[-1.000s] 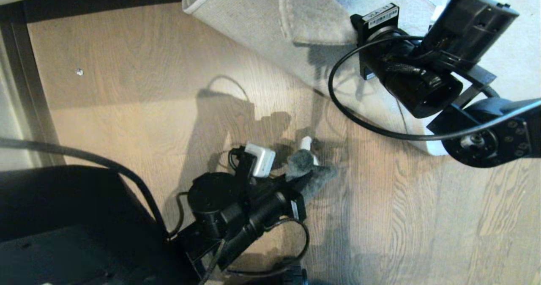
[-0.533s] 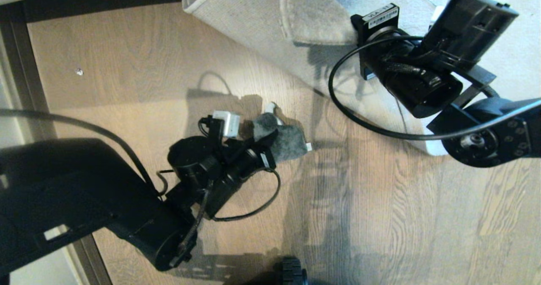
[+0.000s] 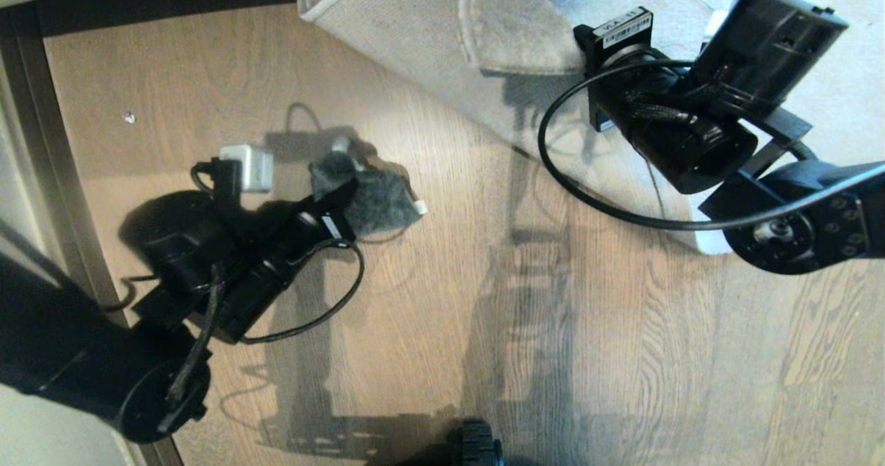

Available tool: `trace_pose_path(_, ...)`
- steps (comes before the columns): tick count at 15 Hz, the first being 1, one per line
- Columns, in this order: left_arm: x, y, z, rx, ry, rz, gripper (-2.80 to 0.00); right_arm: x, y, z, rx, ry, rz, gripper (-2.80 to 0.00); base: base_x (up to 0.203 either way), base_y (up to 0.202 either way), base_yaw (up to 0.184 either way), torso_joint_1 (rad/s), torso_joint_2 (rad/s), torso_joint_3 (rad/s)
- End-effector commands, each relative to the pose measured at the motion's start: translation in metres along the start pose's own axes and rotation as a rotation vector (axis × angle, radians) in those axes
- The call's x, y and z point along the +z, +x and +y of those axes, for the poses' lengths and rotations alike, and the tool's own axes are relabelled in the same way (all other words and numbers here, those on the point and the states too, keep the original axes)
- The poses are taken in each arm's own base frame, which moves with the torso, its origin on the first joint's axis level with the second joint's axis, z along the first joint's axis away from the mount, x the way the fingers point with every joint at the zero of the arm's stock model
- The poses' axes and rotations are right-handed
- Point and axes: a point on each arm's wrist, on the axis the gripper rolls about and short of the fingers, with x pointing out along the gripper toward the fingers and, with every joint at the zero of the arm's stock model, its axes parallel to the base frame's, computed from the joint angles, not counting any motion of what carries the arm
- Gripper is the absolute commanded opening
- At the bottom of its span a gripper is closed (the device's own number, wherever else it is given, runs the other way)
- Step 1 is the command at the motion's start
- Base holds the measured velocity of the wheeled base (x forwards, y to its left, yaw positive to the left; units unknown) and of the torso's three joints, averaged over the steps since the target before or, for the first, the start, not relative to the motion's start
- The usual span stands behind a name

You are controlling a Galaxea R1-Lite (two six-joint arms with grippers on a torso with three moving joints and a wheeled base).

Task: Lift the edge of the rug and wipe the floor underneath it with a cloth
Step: Wipe the floor under the carpet with a rag

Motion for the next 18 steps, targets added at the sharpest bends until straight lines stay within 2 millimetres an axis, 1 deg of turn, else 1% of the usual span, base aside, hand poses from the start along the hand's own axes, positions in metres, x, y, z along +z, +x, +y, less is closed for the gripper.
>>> trace_pose_path(1,0.009,-0.045,0.004,0.023,0.003,0.028,-2.8,0.0,0.0,0.0,0.005,0.007,-0.001,-2.8,0.0,0.0,0.0,0.0,0.0,0.0)
trace_pose_path(2,0.006,-0.06,0.002,0.02,0.002,0.063,-2.8,0.0,0.0,0.001,0.005,0.007,-0.001,-2.8,0.0,0.0,0.0,0.0,0.0,0.0)
trace_pose_path(3,0.002,-0.071,-0.003,-0.003,-0.001,0.093,-2.8,0.001,0.0,0.001,0.006,0.008,-0.004,-2.8,0.0,0.0,0.0,0.0,0.0,0.0)
trace_pose_path(5,-0.01,-0.086,-0.026,-0.109,-0.014,0.163,-2.8,0.001,-0.001,0.001,0.004,0.005,-0.002,-2.8,0.0,0.0,0.0,0.0,0.0,0.0)
trace_pose_path(7,-0.022,-0.093,-0.054,-0.234,-0.025,0.224,-2.8,-0.002,-0.002,-0.004,-0.01,-0.002,0.009,-2.8,0.0,0.0,0.0,0.0,0.0,0.0)
trace_pose_path(9,-0.042,-0.097,-0.083,-0.362,-0.026,0.309,-2.8,-0.002,-0.002,-0.004,-0.008,-0.002,0.013,-2.8,0.0,0.0,0.0,0.0,0.0,0.0)
trace_pose_path(10,-0.053,-0.095,-0.095,-0.406,-0.024,0.345,-2.8,-0.002,-0.002,-0.005,-0.01,-0.003,0.013,-2.8,0.0,0.0,0.0,0.0,0.0,0.0)
trace_pose_path(11,-0.065,-0.089,-0.106,-0.433,-0.02,0.372,-2.8,-0.002,-0.002,-0.006,-0.012,-0.003,0.014,-2.8,0.0,0.0,0.0,0.0,0.0,0.0)
trace_pose_path(12,-0.074,-0.079,-0.117,-0.453,-0.022,0.376,-2.8,-0.003,-0.001,-0.006,-0.012,-0.004,0.014,-2.8,0.0,0.0,0.0,0.0,0.0,0.0)
trace_pose_path(14,-0.09,-0.051,-0.14,-0.477,-0.04,0.347,-2.8,-0.005,0.0,-0.009,-0.018,-0.007,0.02,-2.8,0.0,0.0,0.0,0.0,0.0,0.0)
trace_pose_path(15,-0.099,-0.039,-0.148,-0.48,-0.047,0.335,-2.8,-0.006,0.0,-0.01,-0.021,-0.008,0.02,-2.8,0.0,0.0,0.0,0.0,0.0,0.0)
trace_pose_path(17,-0.111,-0.014,-0.156,-0.459,-0.058,0.294,-2.8,-0.006,0.0,-0.011,-0.022,-0.01,0.021,-2.8,0.0,0.0,0.0,0.0,0.0,0.0)
trace_pose_path(18,-0.11,-0.001,-0.154,-0.431,-0.063,0.26,-2.8,-0.007,0.0,-0.011,-0.024,-0.01,0.022,-2.8,0.0,0.0,0.0,0.0,0.0,0.0)
